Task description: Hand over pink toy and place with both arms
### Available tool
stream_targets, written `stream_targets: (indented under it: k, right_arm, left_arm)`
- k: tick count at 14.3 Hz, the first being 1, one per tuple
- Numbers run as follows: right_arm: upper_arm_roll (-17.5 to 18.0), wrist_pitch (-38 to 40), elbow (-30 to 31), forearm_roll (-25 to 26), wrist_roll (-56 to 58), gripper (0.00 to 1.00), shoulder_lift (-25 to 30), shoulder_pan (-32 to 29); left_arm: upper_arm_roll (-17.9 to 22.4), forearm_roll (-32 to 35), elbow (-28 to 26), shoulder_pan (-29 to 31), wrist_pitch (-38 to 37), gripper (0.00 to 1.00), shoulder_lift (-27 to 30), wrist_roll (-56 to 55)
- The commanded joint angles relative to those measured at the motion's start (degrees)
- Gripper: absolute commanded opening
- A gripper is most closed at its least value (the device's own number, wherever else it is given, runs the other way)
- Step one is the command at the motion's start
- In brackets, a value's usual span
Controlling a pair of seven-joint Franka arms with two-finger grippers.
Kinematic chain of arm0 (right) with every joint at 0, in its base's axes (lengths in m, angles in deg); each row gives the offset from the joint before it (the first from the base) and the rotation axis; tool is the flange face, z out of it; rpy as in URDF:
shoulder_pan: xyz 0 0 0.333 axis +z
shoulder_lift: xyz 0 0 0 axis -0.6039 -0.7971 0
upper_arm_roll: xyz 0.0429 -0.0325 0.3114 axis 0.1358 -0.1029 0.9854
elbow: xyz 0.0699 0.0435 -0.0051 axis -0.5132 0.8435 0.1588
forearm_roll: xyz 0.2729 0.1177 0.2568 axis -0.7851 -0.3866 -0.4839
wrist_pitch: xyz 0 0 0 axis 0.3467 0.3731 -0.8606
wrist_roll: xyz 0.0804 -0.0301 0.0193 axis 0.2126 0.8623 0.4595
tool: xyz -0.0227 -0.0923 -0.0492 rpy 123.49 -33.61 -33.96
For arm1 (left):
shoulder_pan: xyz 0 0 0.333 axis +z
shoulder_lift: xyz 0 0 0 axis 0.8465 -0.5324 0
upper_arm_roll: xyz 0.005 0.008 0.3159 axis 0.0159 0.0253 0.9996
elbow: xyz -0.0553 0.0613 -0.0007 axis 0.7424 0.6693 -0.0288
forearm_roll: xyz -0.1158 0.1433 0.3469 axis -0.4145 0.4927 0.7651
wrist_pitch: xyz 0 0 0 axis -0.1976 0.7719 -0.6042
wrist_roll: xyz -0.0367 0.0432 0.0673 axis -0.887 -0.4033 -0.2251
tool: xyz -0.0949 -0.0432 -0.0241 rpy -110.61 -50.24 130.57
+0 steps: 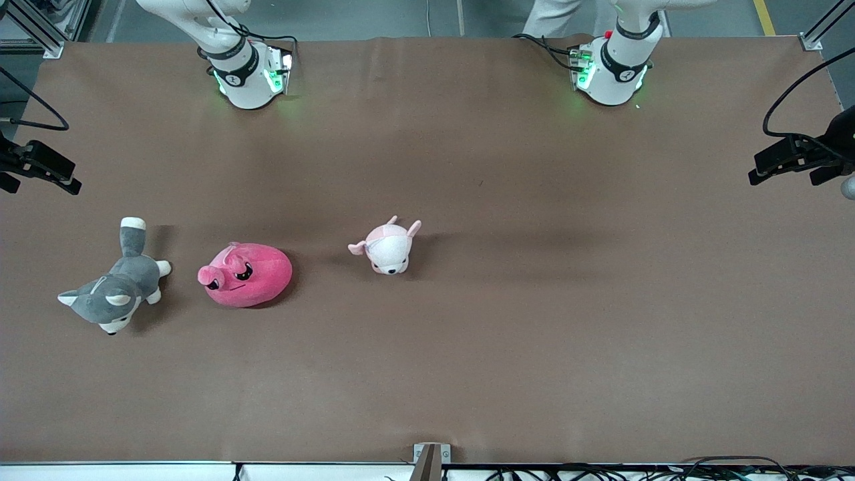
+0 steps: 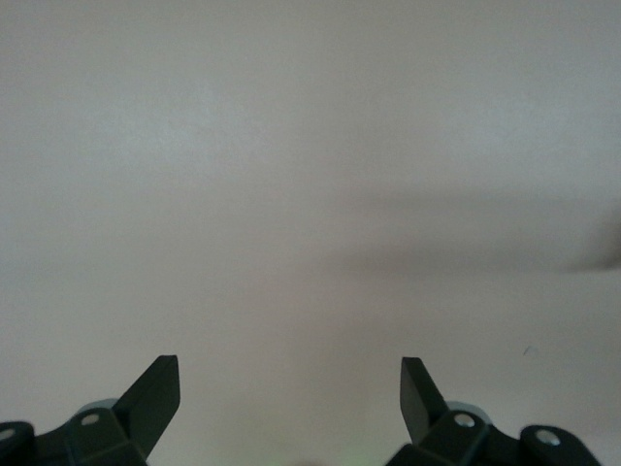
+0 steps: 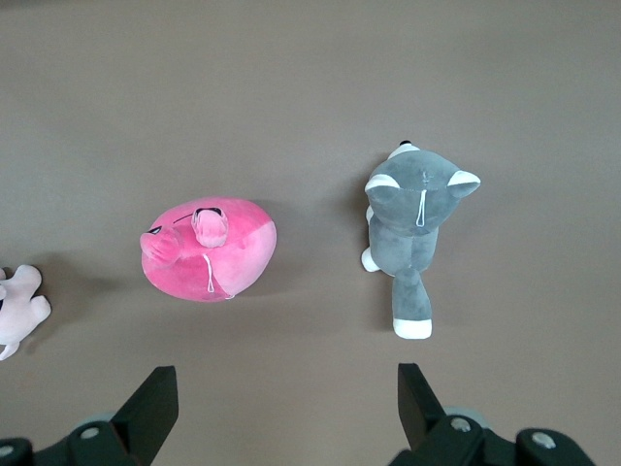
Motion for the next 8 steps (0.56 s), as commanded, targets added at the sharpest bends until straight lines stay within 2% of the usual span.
stream_targets:
  k: [1, 8]
  right_arm:
    - [-0.13, -0.13, 1.62, 1.27, 0.71, 1.00, 1.48, -0.01]
    - [-0.22, 0.75, 1.53, 1.27, 0.54, 1.00, 1.39, -0.10]
  left_arm:
    - [0.29, 0.53, -0.31, -0.16, 0.65, 1.00, 1.00, 0.73]
    - [0.29, 0.52, 0.04, -0.33, 0.65, 1.00, 1.00, 0.73]
